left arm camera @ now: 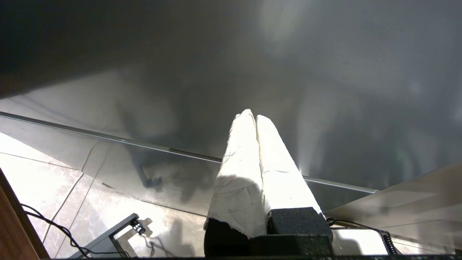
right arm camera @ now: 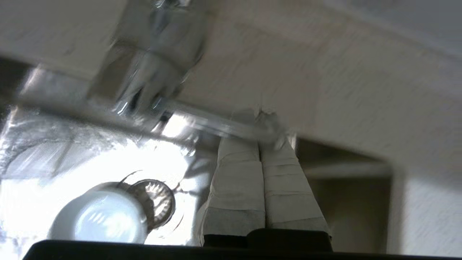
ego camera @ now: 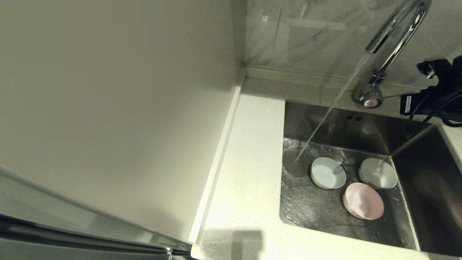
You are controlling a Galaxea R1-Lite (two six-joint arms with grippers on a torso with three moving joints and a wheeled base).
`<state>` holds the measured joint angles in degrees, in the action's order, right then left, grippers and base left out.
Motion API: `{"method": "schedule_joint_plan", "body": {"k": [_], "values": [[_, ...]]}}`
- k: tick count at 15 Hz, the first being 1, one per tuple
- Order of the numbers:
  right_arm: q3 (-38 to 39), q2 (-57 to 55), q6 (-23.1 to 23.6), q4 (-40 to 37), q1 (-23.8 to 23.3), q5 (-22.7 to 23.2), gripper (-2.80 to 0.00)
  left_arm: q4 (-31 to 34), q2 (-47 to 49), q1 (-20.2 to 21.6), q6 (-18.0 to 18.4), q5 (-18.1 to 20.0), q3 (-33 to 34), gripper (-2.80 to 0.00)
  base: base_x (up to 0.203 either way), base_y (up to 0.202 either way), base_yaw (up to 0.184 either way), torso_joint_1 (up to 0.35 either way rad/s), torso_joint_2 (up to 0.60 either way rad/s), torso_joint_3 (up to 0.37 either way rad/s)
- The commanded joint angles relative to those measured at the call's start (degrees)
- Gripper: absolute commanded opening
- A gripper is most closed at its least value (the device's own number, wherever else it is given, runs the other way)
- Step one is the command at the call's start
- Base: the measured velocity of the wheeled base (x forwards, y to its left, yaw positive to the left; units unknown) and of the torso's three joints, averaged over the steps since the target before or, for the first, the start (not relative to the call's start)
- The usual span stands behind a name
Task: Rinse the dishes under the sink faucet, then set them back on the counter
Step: Turn off the faucet
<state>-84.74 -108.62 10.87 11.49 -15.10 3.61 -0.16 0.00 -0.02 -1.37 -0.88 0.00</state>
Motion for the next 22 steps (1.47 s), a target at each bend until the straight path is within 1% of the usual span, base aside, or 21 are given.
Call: {"method": "schedule_joint_plan", "body": {"k": [1, 5, 7, 10, 12, 13, 15, 18, 20, 22], "values": [[-3.83, -3.49, 0.19, 0.67, -0.01, -0.26, -2.80, -0.02, -0.18, 0.02, 0.01, 0.00, 0.00, -2.80, 0.000, 0.000, 0.000, 0.000, 0.00, 0.000], [-10.79, -6.53, 0.13, 0.89, 0.03, -1.84, -2.80, -0.02, -0.18, 0.02, -0.04, 0.00, 0.00, -2.80, 0.000, 0.000, 0.000, 0.000, 0.00, 0.000], [-11.24, -6.78, 0.12, 0.90, 0.05, -1.85, -2.80, -0.02, -0.18, 0.02, -0.04, 0.00, 0.00, -2.80, 0.000, 0.000, 0.000, 0.000, 0.00, 0.000], [-9.57, -5.26, 0.21, 0.79, -0.58, -1.98, -2.80, -0.02, -0.18, -0.01, -0.02, 0.00, 0.00, -2.80, 0.000, 0.000, 0.000, 0.000, 0.00, 0.000], [-5.76, -3.62, 0.90, 0.73, -2.02, -2.06, -2.80, -0.02, -0.18, 0.02, -0.04, 0.00, 0.00, -2.80, 0.000, 0.000, 0.000, 0.000, 0.00, 0.000], [-3.08, -2.51, 1.97, 0.73, -3.15, -2.05, -2.80, -0.02, -0.18, 0.02, -0.04, 0.00, 0.00, -2.80, 0.000, 0.000, 0.000, 0.000, 0.00, 0.000], [3.15, 0.38, 3.39, 0.50, -5.52, -1.63, -2.80, -0.02, -0.18, -0.03, 0.01, 0.00, 0.00, -2.80, 0.000, 0.000, 0.000, 0.000, 0.00, 0.000], [12.92, 5.15, 3.75, -0.90, -8.23, 0.35, -2.80, -0.02, -0.18, 0.02, -0.04, 0.00, 0.00, -2.80, 0.000, 0.000, 0.000, 0.000, 0.00, 0.000], [18.44, 7.68, 4.70, -3.29, -9.46, 1.06, -2.80, -0.02, -0.18, 0.02, -0.04, 0.00, 0.00, -2.80, 0.000, 0.000, 0.000, 0.000, 0.00, 0.000], [21.35, 8.59, 7.93, -7.55, -9.84, 1.15, -2.80, -0.02, -0.18, 0.02, -0.04, 0.00, 0.00, -2.80, 0.000, 0.000, 0.000, 0.000, 0.00, 0.000]]}}
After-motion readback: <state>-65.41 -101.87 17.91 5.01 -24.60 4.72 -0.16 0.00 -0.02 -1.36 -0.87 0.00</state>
